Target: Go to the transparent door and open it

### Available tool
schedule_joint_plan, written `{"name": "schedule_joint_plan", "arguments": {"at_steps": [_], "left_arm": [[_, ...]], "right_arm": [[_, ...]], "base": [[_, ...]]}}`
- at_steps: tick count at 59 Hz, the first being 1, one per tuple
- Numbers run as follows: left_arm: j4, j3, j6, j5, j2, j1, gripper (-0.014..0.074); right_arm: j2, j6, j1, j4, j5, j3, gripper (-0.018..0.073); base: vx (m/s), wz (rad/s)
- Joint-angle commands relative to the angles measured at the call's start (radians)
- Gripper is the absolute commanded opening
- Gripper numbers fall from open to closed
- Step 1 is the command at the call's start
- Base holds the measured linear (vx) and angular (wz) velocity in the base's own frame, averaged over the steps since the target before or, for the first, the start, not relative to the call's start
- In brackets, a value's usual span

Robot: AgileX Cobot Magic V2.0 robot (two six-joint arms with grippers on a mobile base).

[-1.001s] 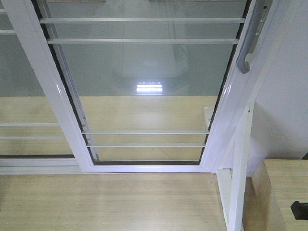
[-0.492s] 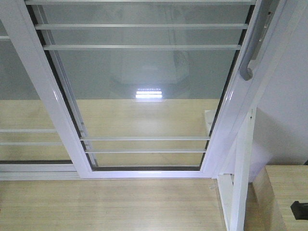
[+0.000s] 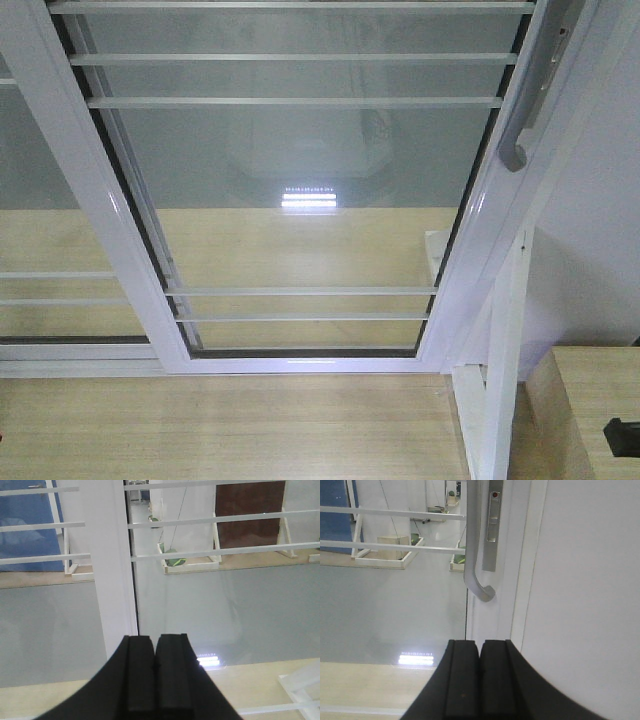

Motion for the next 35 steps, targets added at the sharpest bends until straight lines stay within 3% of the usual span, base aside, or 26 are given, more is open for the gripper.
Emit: {"name": "schedule_joint_plan", "arguments": {"at_steps": [1,35], "left_arm": [[-0.008,0.029,-0.009,-0.073,0.015,-0.01,-0.0006],[-0.008,0.029,-0.007,-0.097,0.017,-0.01,-0.0006]], "right_arm": [[0.022,0.001,-0.004,0.002,-0.078,0.011,-0.0008],[0.023,0.001,-0.004,0.002,-0.1,0.011,-0.0008]], "base": [[0.0,0.0],[0.0,0.0]]}}
